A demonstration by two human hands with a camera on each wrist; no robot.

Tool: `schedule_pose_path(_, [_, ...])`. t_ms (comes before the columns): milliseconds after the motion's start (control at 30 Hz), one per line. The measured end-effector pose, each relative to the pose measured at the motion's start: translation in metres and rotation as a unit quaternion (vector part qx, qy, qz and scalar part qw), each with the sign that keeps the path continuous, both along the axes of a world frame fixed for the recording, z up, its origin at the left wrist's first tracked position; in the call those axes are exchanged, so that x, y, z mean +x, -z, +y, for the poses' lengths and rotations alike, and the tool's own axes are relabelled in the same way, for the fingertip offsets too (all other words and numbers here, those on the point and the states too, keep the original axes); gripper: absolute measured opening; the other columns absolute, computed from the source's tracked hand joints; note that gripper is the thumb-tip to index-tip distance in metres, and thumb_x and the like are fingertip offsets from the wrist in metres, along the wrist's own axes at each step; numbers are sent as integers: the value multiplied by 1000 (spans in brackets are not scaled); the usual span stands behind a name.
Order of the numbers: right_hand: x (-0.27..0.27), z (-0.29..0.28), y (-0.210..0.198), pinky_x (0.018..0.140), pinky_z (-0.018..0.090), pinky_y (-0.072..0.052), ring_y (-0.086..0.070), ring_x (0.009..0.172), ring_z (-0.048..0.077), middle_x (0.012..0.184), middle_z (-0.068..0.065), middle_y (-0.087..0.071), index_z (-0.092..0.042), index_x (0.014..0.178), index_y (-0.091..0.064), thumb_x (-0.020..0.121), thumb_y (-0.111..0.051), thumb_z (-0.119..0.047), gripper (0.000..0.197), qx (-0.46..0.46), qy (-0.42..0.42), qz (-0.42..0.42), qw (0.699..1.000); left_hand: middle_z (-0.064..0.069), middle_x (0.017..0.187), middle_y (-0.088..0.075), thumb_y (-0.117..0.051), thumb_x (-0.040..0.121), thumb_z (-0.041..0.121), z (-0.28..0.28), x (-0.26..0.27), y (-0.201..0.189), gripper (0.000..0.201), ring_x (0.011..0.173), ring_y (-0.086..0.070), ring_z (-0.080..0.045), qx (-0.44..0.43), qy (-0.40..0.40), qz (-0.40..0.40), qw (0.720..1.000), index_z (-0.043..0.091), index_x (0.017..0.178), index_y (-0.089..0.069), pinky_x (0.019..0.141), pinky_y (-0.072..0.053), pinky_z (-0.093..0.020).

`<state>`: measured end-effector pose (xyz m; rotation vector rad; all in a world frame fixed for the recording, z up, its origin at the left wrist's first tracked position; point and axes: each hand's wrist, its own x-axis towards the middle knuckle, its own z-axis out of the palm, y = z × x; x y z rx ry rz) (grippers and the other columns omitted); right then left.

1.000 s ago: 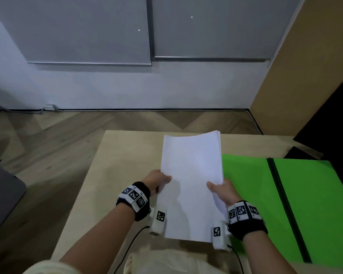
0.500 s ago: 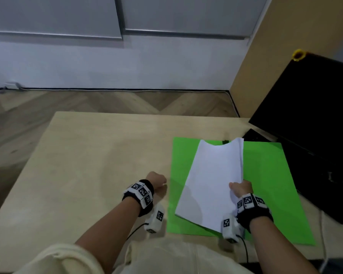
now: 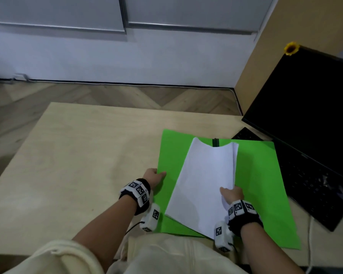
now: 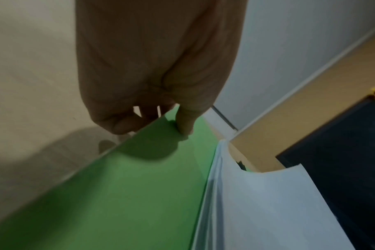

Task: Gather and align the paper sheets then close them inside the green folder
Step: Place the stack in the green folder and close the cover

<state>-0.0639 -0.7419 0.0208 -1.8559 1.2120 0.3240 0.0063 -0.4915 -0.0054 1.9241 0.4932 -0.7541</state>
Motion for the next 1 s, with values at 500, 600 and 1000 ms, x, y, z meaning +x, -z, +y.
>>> schedule_pose_path(500, [37, 29, -45, 84, 29, -35, -53, 118, 38, 131, 27, -52, 19, 126, -45, 89, -49, 8, 38, 80, -42, -123, 988, -16, 86, -61, -52, 97, 13, 142, 21, -110, 17, 83, -56, -27, 161, -59, -255, 952, -3, 93, -56, 80, -46, -39])
schedule_pose_path(600, [48, 58, -35, 88, 29, -35, -49, 124, 39, 135, 27, -49, 18, 129, -42, 90, -49, 8, 41, 73, -60, -123, 988, -10, 74, -55, -53, 97, 13, 166, 21, -123, 17, 75, -52, -25, 189, -56, -269, 943, 3, 83, -51, 75, -45, -40])
schedule_pose_path(1000, [88, 141, -6, 104, 36, -37, -45, 131, 38, 141, 28, -45, 15, 134, -38, 88, -58, -7, 55, 29, -148, -45, 987, -2, 69, -52, -53, 97, 15, 213, 19, -141, 17, 67, -49, -20, 193, -66, -249, 947, 3, 85, -53, 71, -40, -35])
